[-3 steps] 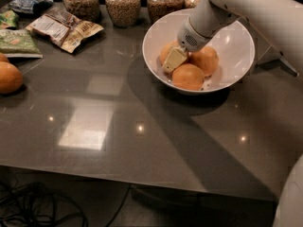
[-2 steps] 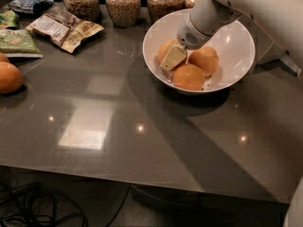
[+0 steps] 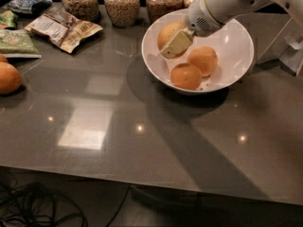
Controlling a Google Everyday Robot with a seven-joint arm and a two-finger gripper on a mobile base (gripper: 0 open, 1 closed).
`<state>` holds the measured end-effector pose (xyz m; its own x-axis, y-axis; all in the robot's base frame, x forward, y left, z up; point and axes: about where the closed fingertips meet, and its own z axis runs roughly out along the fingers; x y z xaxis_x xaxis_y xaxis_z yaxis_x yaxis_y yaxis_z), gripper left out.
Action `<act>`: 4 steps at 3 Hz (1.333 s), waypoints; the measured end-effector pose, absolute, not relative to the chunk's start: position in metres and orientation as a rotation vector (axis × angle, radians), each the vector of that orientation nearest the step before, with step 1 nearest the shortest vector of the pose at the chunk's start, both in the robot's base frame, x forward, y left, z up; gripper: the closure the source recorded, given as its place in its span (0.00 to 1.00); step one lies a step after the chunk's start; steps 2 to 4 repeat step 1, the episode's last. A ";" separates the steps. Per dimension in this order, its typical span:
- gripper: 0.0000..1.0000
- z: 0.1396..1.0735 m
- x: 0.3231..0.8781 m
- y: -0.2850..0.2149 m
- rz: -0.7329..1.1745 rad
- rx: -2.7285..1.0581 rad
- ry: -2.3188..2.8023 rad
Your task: Pick orange from white bowl
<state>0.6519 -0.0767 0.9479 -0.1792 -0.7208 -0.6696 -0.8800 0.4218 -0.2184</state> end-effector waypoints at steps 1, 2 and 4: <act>1.00 0.967 0.634 -0.085 0.338 -1.305 1.919; 1.00 0.967 0.634 -0.085 0.338 -1.305 1.919; 1.00 0.967 0.634 -0.085 0.338 -1.305 1.919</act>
Offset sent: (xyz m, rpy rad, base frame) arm 0.0000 0.0000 0.0000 0.0000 0.0000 0.0000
